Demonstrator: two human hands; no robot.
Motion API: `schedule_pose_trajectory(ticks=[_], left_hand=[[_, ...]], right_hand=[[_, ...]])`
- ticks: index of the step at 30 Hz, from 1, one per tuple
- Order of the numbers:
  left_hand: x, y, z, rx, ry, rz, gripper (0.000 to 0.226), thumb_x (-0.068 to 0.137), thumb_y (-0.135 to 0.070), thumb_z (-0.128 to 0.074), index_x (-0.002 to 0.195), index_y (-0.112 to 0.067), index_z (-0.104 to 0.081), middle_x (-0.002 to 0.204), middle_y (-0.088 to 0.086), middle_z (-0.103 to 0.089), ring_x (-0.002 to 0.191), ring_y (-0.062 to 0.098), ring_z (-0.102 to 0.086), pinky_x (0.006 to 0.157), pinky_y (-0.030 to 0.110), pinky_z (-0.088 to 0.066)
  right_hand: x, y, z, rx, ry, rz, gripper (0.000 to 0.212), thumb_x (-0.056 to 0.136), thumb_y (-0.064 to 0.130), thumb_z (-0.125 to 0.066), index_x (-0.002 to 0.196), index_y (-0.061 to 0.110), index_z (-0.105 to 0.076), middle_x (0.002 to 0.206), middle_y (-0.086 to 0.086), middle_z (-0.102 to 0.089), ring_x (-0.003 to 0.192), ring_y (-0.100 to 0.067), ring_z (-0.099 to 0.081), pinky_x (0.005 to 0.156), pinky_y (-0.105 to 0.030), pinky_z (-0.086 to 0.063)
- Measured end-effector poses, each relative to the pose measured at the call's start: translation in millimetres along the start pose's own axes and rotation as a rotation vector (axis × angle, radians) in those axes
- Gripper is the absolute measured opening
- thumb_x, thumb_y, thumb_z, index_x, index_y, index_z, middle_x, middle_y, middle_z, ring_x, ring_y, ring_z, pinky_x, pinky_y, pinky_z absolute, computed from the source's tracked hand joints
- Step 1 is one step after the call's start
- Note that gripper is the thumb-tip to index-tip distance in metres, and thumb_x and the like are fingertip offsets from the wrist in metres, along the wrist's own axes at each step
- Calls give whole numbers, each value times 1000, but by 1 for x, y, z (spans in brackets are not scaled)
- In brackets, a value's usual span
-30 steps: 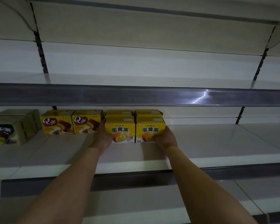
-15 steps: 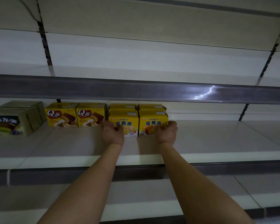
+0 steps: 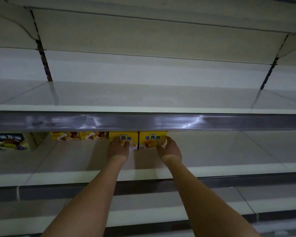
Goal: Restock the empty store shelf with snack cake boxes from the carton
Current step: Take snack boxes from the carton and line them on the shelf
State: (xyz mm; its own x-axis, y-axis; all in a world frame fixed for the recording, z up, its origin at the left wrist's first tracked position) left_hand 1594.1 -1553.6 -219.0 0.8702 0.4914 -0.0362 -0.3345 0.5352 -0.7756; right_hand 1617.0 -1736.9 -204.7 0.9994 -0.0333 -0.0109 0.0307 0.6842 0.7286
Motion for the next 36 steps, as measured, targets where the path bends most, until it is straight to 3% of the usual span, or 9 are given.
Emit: schedule_pose_trajectory(ticks=[4, 10, 15, 20, 24, 28, 31, 36], left_hand=[[-12, -10, 0, 60, 30, -47, 45, 100, -32, -41, 141, -15, -43, 146, 10, -43, 129, 31, -45, 100, 37, -39], [-36, -15, -9, 162, 99, -194, 33, 99, -33, -42, 126, -18, -55, 130, 7, -57, 110, 29, -57, 77, 28, -42], [-50, -15, -6, 110, 161, -328, 39, 99, -34, -42, 135, -22, -51, 139, 5, -52, 123, 28, -50, 96, 35, -45], [-78, -16, 2, 142, 214, -584, 40, 100, -34, -39, 135, -19, -52, 136, 6, -55, 121, 27, -52, 91, 34, -43], [-106, -13, -1, 71, 278, -649, 39, 99, -33, -42, 131, -15, -55, 133, 5, -56, 117, 26, -54, 87, 32, -43], [-158, -1, -16, 55, 443, -764, 34, 99, -30, -43, 122, -13, -61, 121, 10, -63, 106, 29, -59, 83, 33, -45], [-197, 20, -28, 102, 577, -799, 38, 100, -31, -41, 129, -12, -57, 127, 10, -61, 111, 28, -58, 85, 33, -45], [-273, 67, -41, 164, 773, -825, 40, 99, -36, -42, 132, -16, -54, 129, 8, -60, 113, 28, -57, 90, 35, -48]], right_hand=[[-15, -9, 13, -240, 44, 78, 54, 97, 33, -49, 146, 17, -33, 144, -5, -43, 126, -24, -46, 99, -34, -41], [-54, -28, 21, -304, -62, 32, 54, 97, 33, -47, 146, 15, -35, 145, -7, -44, 127, -26, -46, 103, -36, -39], [-97, -35, 29, -261, -214, -81, 52, 97, 32, -47, 146, 15, -36, 148, -6, -41, 128, -25, -44, 105, -37, -39], [-164, -50, 27, -227, -360, -243, 49, 98, 34, -46, 143, 16, -39, 145, -5, -44, 128, -22, -46, 108, -37, -38], [-216, -66, 28, -236, -410, -384, 50, 98, 32, -46, 144, 16, -38, 147, -6, -42, 130, -24, -44, 105, -37, -38], [-280, -94, 28, -235, -466, -544, 46, 97, 32, -45, 140, 13, -43, 140, -9, -48, 128, -26, -44, 102, -36, -39], [-328, -108, 20, -215, -523, -651, 45, 95, 29, -47, 138, 15, -46, 139, -8, -51, 136, -25, -38, 100, -35, -41], [-427, -123, -3, -249, -561, -845, 46, 93, 31, -46, 137, 18, -46, 137, -4, -52, 127, -26, -47, 100, -34, -39]])
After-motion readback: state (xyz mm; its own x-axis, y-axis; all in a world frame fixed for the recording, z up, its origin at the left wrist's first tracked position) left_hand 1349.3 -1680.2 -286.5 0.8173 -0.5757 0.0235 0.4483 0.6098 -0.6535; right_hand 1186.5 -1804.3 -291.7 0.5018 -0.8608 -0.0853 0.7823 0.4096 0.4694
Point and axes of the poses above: each hand's wrist, its own x-axis towards the middle knuckle, its own z-axis out of the back of the hand, y = z × x, the point moved 2 cm from there along x, towards the middle knuckle
